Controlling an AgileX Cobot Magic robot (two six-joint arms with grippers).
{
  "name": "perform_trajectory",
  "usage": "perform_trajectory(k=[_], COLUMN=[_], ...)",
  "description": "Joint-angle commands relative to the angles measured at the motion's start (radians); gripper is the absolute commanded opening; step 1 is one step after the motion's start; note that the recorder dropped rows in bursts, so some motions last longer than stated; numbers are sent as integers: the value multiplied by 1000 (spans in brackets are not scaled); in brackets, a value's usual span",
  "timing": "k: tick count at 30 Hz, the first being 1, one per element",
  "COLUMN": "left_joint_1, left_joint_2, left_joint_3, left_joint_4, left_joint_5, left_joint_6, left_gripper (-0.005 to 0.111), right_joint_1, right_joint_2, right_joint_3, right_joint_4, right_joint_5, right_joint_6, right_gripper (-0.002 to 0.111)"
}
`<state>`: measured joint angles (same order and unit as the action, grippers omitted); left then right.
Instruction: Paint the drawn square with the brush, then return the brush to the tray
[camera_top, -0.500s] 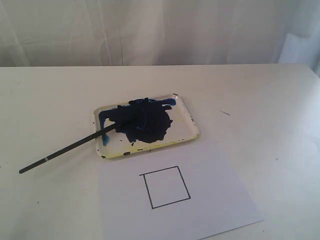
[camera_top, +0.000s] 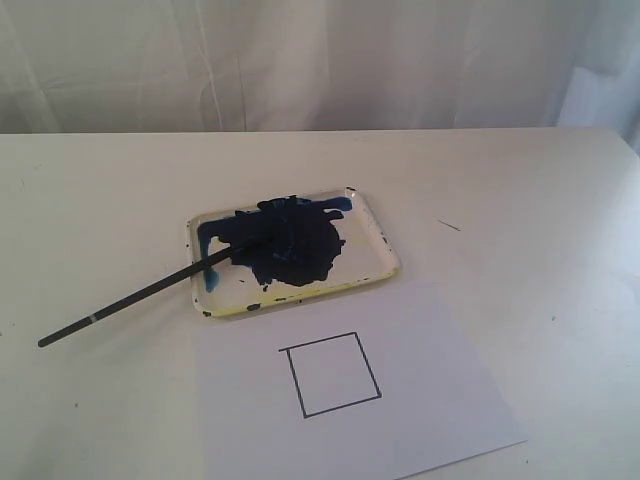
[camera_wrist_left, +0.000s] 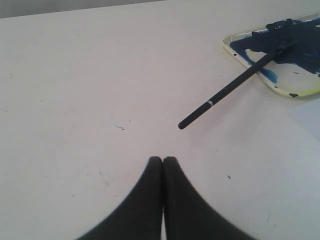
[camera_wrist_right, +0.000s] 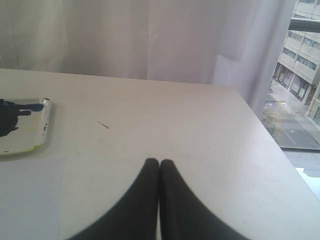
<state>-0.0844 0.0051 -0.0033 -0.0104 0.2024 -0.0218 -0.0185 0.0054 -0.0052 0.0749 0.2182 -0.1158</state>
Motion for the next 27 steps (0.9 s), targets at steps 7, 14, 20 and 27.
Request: perform_trajectory(k=[7,14,20,27], left_joint_1=[2,2,2,2], left_joint_2=[-5,-5,-5,-5], left_joint_3=[3,3,3,3], left_joint_4=[-15,-15,-15,-15], left_joint_5=[1,-32,-210,-358], left_joint_6=[0,0,-40,-256], left_gripper=[0,0,0,0], right_joint_1=[0,0,0,0], right_joint_2=[-5,-5,-5,-5], right_joint_3=[5,5,5,5], right_joint_4=[-1,-1,-1,9], right_joint_5=[-6,-70,-192,-388], right_joint_6=[-9,-12,-12,11], right_gripper=[0,0,0,0])
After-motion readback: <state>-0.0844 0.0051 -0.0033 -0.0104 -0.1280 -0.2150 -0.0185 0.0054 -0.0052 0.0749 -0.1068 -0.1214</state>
